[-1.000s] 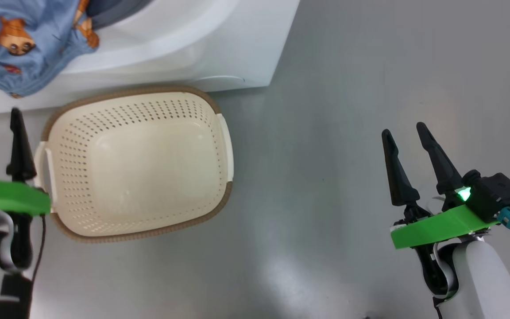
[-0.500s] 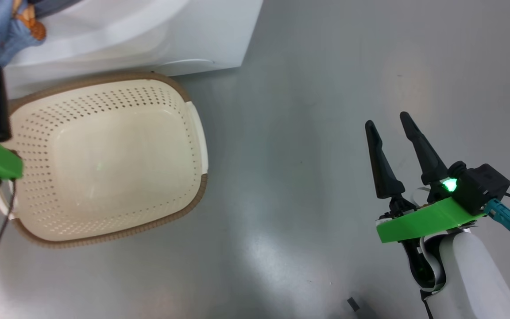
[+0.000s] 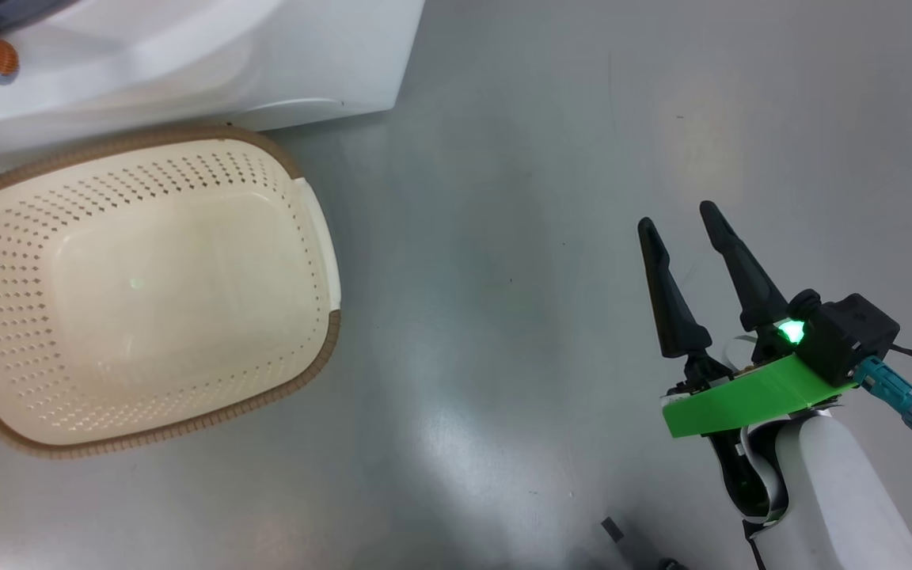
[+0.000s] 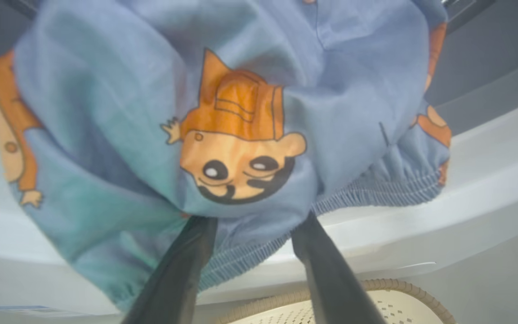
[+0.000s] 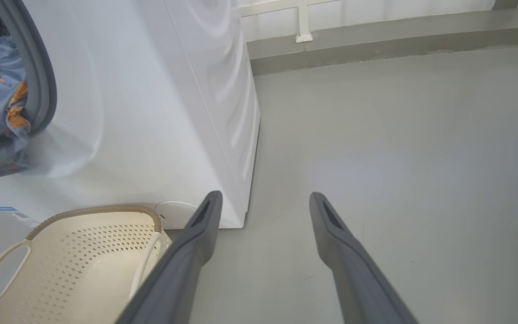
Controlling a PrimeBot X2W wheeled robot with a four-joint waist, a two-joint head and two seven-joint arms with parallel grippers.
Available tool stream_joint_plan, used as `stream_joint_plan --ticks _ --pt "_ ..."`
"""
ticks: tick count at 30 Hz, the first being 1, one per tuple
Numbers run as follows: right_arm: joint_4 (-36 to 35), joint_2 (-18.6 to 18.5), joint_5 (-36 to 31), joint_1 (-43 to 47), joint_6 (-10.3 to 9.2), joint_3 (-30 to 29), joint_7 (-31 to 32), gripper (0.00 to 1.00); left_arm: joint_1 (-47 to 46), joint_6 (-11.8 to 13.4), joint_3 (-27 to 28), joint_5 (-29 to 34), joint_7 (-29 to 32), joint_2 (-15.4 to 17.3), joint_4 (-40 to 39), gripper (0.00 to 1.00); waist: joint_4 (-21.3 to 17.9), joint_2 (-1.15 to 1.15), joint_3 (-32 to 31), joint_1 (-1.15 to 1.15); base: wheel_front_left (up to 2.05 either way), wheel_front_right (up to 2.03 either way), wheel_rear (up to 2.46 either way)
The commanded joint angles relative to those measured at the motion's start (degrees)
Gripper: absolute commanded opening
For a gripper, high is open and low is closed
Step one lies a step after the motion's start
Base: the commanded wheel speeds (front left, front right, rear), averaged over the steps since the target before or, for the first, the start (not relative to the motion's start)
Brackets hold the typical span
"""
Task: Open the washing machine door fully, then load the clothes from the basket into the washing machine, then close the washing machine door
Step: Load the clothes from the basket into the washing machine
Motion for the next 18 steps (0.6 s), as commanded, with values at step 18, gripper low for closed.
stream_joint_plan --ticks 18 --pt "-2.02 0.54 1.75 -0.93 0.09 0.69 -0.27 1.0 1.6 -0.08 9.07 -1.39 -0.32 0.16 -16.87 0.0 1.54 0.0 1.03 0.0 0.0 0.0 0.0"
